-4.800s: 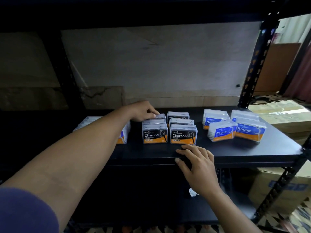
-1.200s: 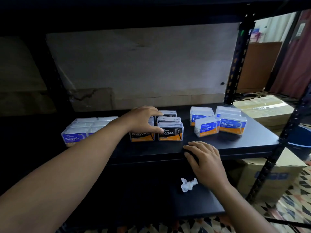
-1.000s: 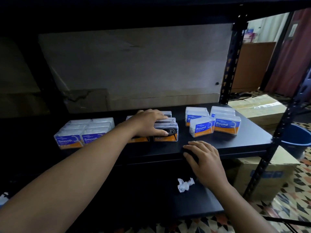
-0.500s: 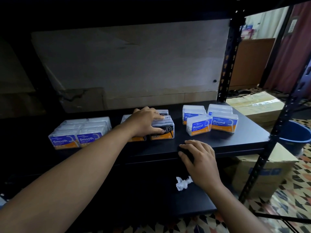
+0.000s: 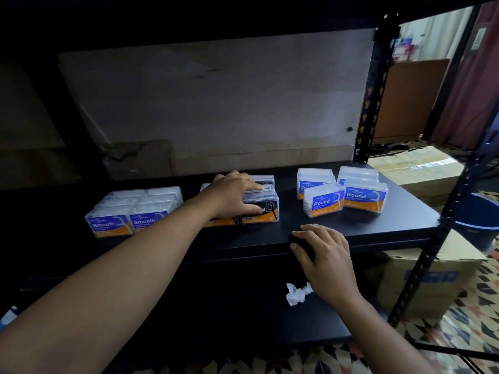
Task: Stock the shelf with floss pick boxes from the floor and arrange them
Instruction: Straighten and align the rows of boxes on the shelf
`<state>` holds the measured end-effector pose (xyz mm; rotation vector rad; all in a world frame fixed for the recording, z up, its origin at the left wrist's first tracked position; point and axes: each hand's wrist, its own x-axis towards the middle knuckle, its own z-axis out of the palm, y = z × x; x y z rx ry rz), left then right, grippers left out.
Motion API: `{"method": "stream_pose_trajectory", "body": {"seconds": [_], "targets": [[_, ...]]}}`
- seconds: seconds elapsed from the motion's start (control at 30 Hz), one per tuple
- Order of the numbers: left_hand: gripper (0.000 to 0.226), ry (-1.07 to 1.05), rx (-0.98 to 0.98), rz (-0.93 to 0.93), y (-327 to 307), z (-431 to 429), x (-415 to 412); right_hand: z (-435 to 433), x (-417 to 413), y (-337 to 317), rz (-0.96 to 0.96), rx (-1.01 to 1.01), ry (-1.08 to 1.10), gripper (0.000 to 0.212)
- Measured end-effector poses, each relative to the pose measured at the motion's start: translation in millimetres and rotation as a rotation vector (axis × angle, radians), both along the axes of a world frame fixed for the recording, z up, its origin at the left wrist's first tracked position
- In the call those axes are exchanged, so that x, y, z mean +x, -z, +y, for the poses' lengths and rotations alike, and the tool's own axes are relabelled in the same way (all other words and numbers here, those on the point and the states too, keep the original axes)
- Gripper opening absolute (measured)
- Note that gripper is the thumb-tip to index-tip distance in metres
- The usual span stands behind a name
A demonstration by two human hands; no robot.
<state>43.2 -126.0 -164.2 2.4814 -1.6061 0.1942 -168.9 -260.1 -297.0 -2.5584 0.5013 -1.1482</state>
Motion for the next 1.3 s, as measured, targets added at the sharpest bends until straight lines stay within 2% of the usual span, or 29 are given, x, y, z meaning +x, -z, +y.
{"method": "stream_pose_trajectory", "body": {"seconds": [0.57, 0.67, 0.87, 1.0, 1.3], "targets": [[0.066, 0.028, 0.008, 0.016, -1, 3, 5, 2, 0, -1, -0.001, 0.006, -0.001, 0.032], [0.068, 0.016, -0.049, 0.080, -6, 4, 5, 3, 1, -4, 0.004, 0.020, 0.021, 0.031], [0.039, -0.007, -0.201, 0.249, -22, -7, 20, 0, 9, -18, 0.101, -0.011, 0.005, 0.034], [0.035, -0.049, -0.115, 0.289, -30, -20, 32, 1, 19, -22, 0.140, 0.030, -0.071, 0.044], [0.033, -0.099, 0.111, 0.325, -27, -47, 48, 0, 18, -15, 0.101, 0.031, -0.080, 0.044]]}}
